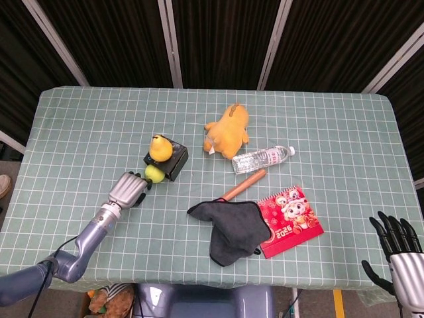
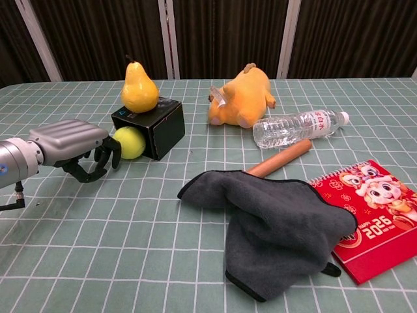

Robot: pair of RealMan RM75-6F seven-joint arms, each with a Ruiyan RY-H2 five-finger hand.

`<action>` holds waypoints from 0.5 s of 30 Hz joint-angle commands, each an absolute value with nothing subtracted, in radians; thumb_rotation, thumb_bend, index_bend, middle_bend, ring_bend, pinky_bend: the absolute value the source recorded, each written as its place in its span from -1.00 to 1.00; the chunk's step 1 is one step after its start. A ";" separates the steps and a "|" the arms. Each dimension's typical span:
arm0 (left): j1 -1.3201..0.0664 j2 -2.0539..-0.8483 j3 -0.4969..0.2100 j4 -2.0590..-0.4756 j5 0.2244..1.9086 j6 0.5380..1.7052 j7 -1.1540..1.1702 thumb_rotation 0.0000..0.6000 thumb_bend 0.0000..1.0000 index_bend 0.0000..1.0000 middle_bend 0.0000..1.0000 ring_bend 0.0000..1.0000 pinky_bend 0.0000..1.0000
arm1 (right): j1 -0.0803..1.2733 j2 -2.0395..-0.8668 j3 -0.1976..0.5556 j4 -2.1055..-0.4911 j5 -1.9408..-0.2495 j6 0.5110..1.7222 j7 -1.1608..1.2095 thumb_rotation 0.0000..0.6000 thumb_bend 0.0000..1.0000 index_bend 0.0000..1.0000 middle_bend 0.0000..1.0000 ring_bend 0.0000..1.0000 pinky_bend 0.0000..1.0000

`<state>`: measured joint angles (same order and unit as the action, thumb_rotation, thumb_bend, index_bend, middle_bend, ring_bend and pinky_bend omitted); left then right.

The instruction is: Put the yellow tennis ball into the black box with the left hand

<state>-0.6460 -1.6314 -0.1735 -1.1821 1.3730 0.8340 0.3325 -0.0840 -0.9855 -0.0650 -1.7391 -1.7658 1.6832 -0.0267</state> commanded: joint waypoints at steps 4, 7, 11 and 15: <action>-0.670 -1.651 -0.163 -1.146 1.379 0.842 0.298 1.00 -0.08 -0.24 -0.13 -0.59 -0.62 | -0.087 -0.985 -0.064 -1.738 -1.767 1.687 -0.024 1.00 -0.36 -1.00 -1.00 -1.00 -1.00; -0.673 -1.655 -0.146 -1.139 1.398 0.856 0.278 1.00 -0.08 -0.32 -0.28 -0.74 -0.70 | -0.087 -0.984 -0.063 -1.738 -1.766 1.685 -0.026 1.00 -0.36 -1.00 -1.00 -1.00 -1.00; -0.676 -1.659 -0.128 -1.127 1.429 0.886 0.249 1.00 -0.08 -0.39 -0.47 -0.97 -0.95 | -0.088 -0.986 -0.065 -1.739 -1.769 1.681 -0.032 1.00 -0.36 -1.00 -1.00 -1.00 -1.00; -0.679 -1.662 -0.119 -1.114 1.447 0.909 0.227 1.00 -0.08 -0.40 -0.59 -1.00 -1.00 | -0.088 -0.986 -0.065 -1.741 -1.769 1.680 -0.036 1.00 -0.36 -1.00 -1.00 -1.00 -1.00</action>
